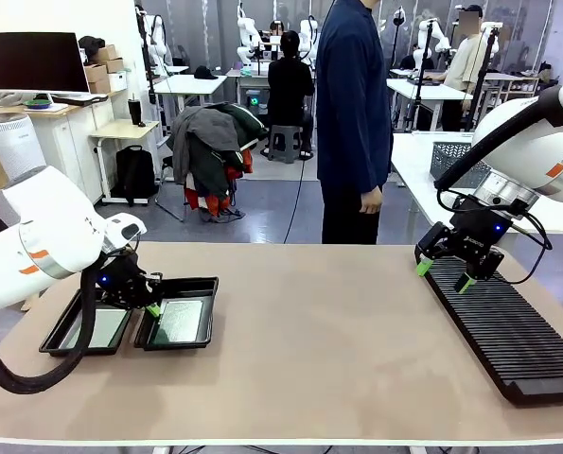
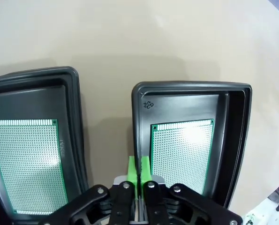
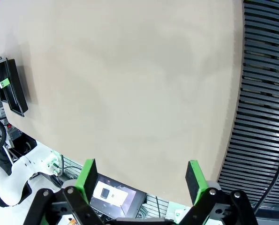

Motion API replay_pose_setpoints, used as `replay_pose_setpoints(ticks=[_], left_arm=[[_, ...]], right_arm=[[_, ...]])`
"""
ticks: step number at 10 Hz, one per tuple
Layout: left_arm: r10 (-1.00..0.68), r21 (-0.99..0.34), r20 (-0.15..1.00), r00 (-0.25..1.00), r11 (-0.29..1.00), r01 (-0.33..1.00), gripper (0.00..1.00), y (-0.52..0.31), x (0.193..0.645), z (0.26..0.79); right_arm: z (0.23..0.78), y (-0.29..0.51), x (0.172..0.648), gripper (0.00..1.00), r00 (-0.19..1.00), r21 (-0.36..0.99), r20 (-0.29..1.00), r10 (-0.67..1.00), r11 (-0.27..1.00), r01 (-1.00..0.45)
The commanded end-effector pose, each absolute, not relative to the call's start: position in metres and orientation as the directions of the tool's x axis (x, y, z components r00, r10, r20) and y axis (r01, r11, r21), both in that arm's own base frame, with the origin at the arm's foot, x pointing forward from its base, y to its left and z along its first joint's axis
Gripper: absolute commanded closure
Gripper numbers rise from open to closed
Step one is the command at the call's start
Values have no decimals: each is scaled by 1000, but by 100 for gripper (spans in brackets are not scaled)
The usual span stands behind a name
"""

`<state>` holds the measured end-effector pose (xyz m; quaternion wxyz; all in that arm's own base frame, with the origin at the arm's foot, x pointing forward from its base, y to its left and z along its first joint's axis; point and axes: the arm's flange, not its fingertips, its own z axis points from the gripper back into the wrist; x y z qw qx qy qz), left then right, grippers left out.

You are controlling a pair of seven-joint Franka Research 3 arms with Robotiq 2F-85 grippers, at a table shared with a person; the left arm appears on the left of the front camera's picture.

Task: Inspect and transfer BCBs to ESD trays.
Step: Pick up the ESD tray and place it on the left side of the table.

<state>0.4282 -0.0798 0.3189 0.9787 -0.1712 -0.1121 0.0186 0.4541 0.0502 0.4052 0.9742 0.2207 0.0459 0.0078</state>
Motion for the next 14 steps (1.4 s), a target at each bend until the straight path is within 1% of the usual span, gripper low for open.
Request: replay_pose_setpoints(ticks=[1, 3, 8, 9, 10, 13, 14], left_arm=[[68, -347, 239, 969, 937, 19, 96, -80, 425, 309], [67, -332, 220, 973, 943, 10, 96, -82, 430, 306], [83, -281, 217, 973, 960, -19, 96, -95, 439, 302], [87, -238, 194, 977, 970, -39, 96, -98, 438, 303], [73, -301, 209, 975, 954, -7, 96, -87, 434, 300], [73, -301, 209, 975, 954, -7, 96, -87, 434, 300], [78, -282, 202, 976, 959, -18, 96, -90, 435, 300]], right_arm=[[406, 53, 455, 0, 996, 428, -88, 13, 903, 26], [406, 53, 455, 0, 996, 428, -88, 13, 903, 26], [406, 53, 455, 0, 996, 428, -88, 13, 903, 26], [406, 53, 455, 0, 996, 428, -88, 13, 903, 26], [406, 53, 455, 0, 996, 428, -88, 13, 903, 26], [406, 53, 455, 0, 996, 428, -88, 13, 903, 26], [406, 53, 455, 0, 996, 428, -88, 13, 903, 26]])
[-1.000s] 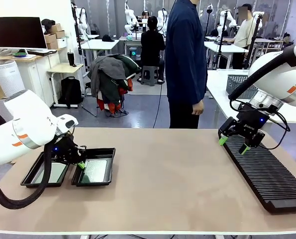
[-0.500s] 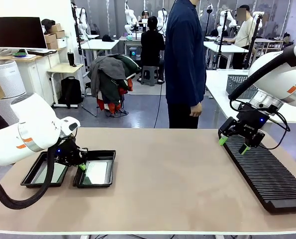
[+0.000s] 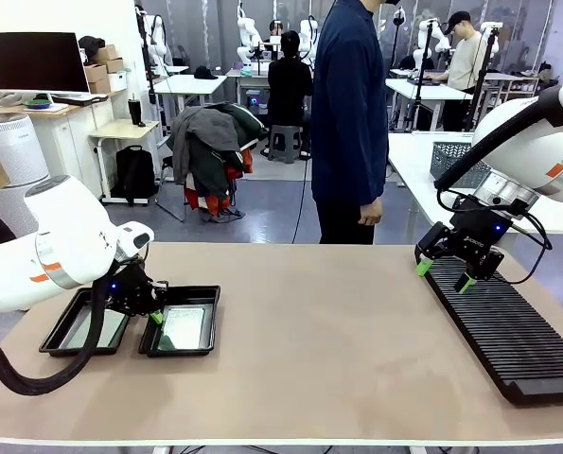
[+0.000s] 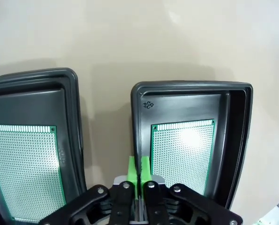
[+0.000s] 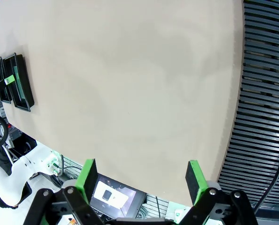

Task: Inspect and transfer BCBs to ESD trays.
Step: Pick up the ESD tray and place it on the left side of the table.

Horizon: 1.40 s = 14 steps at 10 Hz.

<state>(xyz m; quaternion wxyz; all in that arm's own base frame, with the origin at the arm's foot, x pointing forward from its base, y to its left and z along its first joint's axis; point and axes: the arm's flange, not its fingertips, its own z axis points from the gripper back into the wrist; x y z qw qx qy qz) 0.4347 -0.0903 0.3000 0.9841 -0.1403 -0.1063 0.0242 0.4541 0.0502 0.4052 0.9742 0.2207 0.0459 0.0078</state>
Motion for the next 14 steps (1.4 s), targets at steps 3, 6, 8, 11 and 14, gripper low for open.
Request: replay_pose_setpoints(ticks=[3, 6, 8, 11, 14], left_arm=[[76, -242, 176, 981, 970, -32, 86, -103, 442, 308], [66, -216, 177, 982, 976, -27, 74, -109, 445, 314], [54, -168, 173, 983, 986, -24, 72, -113, 447, 320], [32, -70, 146, 989, 997, -22, 51, -120, 446, 333], [10, 9, 164, 986, 1000, -12, 26, -128, 439, 359]], right_arm=[[406, 53, 455, 0, 996, 428, -88, 13, 903, 26], [406, 53, 455, 0, 996, 428, -88, 13, 903, 26], [406, 53, 455, 0, 996, 428, -88, 13, 903, 26], [406, 53, 455, 0, 996, 428, -88, 13, 903, 26], [406, 53, 455, 0, 996, 428, -88, 13, 903, 26]])
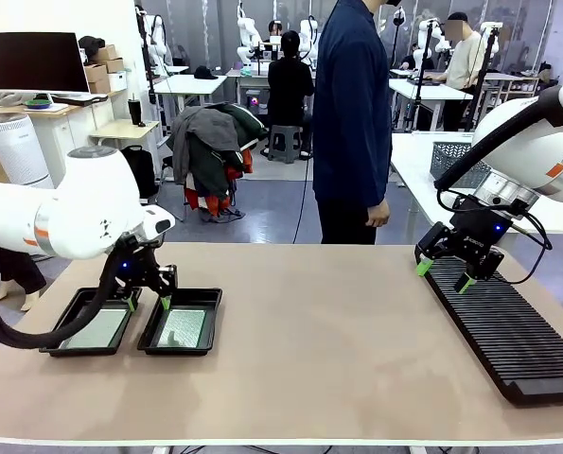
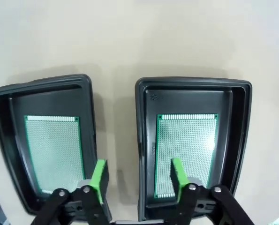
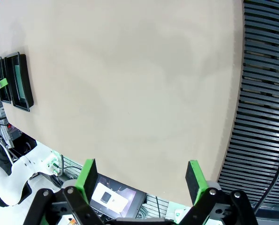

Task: Inspect and transfer BCBs to ESD trays.
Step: Pick up the ESD tray and place it on the left side of the table.

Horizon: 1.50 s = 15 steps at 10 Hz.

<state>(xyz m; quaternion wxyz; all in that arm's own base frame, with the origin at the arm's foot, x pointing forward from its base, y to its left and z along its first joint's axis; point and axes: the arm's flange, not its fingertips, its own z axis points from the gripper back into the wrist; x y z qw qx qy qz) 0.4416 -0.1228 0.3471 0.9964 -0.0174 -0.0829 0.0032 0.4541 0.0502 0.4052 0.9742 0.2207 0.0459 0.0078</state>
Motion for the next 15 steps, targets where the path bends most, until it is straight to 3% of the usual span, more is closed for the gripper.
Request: replay_pose_setpoints(ticks=[1, 3, 9, 15], left_arm=[[-2, 33, 160, 987, 999, -4, 16, -130, 435, 368], [-21, 77, 121, 992, 997, 12, 0, -131, 430, 386], [-74, 61, 72, 995, 996, 69, 0, -121, 415, 416], [-38, 62, 106, 994, 998, 31, 0, -129, 418, 408]], right_arm=[[406, 53, 455, 0, 996, 428, -88, 13, 903, 26], [406, 53, 455, 0, 996, 428, -88, 13, 903, 26], [406, 53, 455, 0, 996, 428, -88, 13, 903, 26], [406, 53, 455, 0, 996, 428, -88, 13, 903, 26]])
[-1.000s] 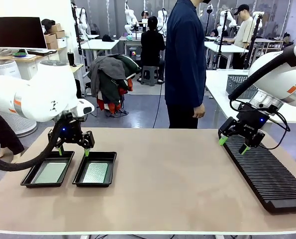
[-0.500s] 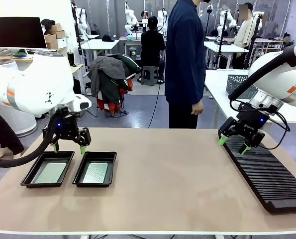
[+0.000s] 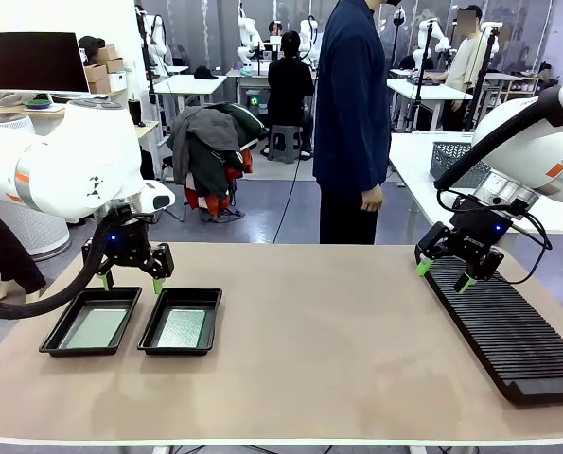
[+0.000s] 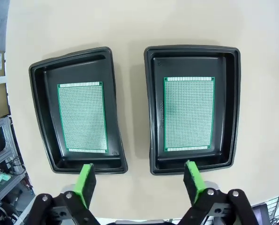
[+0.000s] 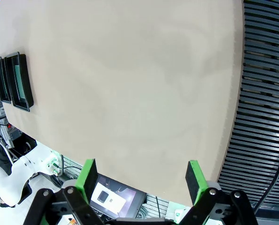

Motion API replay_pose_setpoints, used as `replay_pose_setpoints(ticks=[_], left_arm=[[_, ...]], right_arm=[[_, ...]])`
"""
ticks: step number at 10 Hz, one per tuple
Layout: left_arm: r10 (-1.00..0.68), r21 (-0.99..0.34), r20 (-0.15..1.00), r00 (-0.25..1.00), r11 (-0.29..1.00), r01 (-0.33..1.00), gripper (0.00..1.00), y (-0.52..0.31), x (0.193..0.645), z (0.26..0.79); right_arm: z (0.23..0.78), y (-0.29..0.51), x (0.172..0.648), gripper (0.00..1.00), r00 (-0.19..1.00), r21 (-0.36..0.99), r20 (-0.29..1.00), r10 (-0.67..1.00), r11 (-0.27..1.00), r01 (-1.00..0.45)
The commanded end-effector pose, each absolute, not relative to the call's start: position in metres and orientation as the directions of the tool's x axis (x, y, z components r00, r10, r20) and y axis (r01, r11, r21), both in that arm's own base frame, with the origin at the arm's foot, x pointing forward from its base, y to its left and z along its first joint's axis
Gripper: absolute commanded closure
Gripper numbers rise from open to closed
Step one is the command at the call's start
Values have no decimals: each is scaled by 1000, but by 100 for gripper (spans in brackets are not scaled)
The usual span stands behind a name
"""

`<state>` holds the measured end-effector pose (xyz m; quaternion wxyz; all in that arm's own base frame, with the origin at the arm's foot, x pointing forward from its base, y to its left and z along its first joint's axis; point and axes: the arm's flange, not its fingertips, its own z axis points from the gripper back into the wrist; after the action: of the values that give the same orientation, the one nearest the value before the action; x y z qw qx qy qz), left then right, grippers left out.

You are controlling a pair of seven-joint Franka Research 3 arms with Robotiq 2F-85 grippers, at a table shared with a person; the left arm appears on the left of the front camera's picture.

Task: Inspect and transfer BCBs to ESD trays.
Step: Pick up the ESD tray and place it on the left side of the table.

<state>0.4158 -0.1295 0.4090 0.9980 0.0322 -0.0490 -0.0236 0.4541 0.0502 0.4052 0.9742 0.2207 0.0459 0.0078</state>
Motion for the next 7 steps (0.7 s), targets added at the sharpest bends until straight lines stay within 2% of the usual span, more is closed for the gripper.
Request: replay_pose_setpoints(ticks=[1, 7], left_arm=[[-38, 62, 106, 994, 998, 31, 0, -129, 418, 408], [-38, 62, 106, 994, 998, 31, 0, -129, 418, 408]], right_arm=[[406, 53, 455, 0, 996, 428, -88, 13, 903, 26], [406, 53, 455, 0, 996, 428, -88, 13, 903, 26]])
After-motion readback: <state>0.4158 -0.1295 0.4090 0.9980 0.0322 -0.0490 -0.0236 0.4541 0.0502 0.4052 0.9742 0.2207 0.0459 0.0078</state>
